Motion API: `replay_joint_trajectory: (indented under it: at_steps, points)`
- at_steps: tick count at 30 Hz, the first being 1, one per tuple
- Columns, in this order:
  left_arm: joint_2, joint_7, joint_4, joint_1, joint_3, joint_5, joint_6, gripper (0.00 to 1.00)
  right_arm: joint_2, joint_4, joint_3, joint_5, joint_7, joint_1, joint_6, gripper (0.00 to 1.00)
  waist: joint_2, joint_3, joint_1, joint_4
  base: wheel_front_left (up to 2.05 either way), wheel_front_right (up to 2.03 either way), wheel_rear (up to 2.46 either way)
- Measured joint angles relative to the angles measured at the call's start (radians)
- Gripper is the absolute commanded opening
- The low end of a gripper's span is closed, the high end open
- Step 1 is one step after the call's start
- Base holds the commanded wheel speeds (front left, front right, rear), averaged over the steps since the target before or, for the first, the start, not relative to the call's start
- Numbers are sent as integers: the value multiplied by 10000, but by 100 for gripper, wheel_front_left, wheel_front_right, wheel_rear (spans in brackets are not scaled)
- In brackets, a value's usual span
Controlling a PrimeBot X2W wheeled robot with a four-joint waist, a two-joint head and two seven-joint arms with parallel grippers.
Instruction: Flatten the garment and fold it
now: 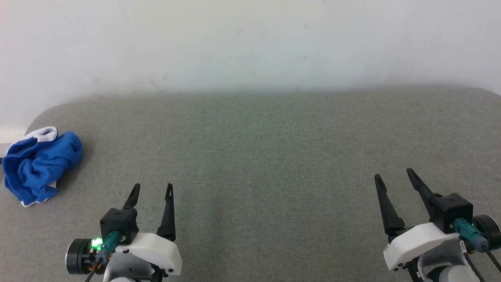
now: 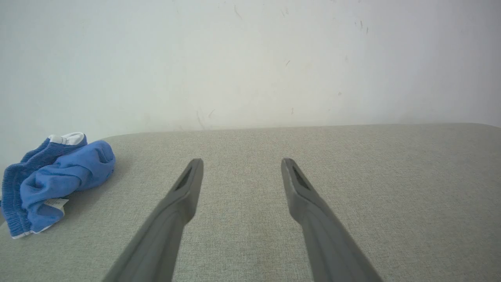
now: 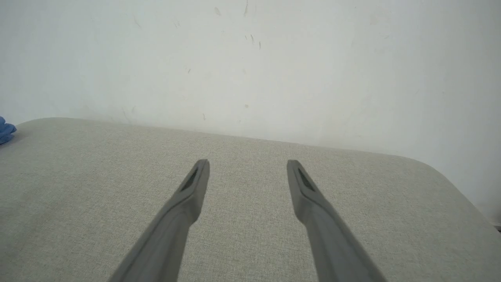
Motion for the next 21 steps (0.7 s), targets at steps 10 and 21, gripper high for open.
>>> replay_joint_trajectory:
  at_steps: [10,21]
  points:
    - [0,-186,100,2,0,-234,19,100,0,-10,92,54,-194,22,0,100,0,-8,0,264,0,0,0]
    - [0,-435,194,4,-31,-539,75,100,2,-10,174,113,-430,49,0,100,0,-6,0,785,0,0,0]
